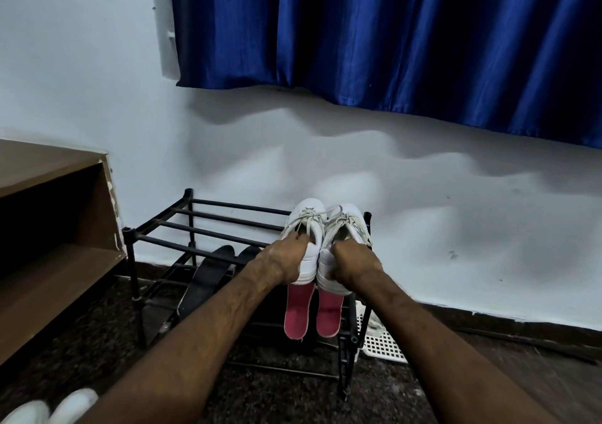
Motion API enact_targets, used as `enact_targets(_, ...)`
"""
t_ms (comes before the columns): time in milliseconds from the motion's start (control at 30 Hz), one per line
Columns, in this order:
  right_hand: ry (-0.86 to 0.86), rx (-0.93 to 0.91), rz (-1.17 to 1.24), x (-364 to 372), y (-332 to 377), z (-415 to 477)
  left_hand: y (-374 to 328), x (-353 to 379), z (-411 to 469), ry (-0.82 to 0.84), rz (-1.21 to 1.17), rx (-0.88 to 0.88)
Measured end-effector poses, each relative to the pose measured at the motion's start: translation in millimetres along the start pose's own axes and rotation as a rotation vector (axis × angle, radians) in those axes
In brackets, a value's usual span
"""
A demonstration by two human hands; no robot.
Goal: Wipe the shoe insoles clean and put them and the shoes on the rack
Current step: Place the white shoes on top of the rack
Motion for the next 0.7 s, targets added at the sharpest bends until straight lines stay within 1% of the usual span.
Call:
enact_targets(67,-0.042,0.029,-0.086,-8.9,2.8,-2.3,-3.6,-7.7,-3.9,-0.009,0.110,0.021)
enact_targets(167,-0.223,0.022,-0.154,-39.8,25.0,-7.7,-3.2,-31.0,-12.6,-0.098,0.307,0.072)
enact_targets(267,-0.404,-0.084,-0.126,-64.6,74.8,-23.0,22.5,-60.6,-31.7,-0.129,0.291,0.052)
enact_targets(333,-0.436,-0.210,-0.095,-62.7,117.3,-36.7,55.8,-80.4,-56.5,-0.084,0.239,-0.008)
enact_targets(433,-0.361,-0.400,-0.092,-30.0,184.9,-57.9,119.1,-93.2,-114.2,-0.077,0.114,-0.113)
enact_targets(500,-0.256,-0.506,-0.093,0.9,232.4,-75.6,166.8,-79.1,-168.5,-0.069,0.073,-0.210)
enact_targets(600,-0.045,-0.624,-0.068,52.2,300.3,-106.6,225.8,-32.5,-263.3,-0.044,0.059,-0.366)
enact_targets(667,0.087,-0.670,-0.013,89.9,329.3,-126.0,258.1,20.9,-320.1,0.024,0.008,-0.469)
enact_targets(700,0.149,-0.693,0.017,113.7,349.6,-138.6,274.1,52.2,-356.1,0.088,-0.015,-0.543)
Point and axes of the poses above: each hand's wrist, its own z-axis towards the middle knuckle, its own x-axis out of the palm, y = z × x, the point moved 8 cm from there along z, towards the middle knuckle, and after that the axes turned 8 degrees about x, right-handed, at the moved point
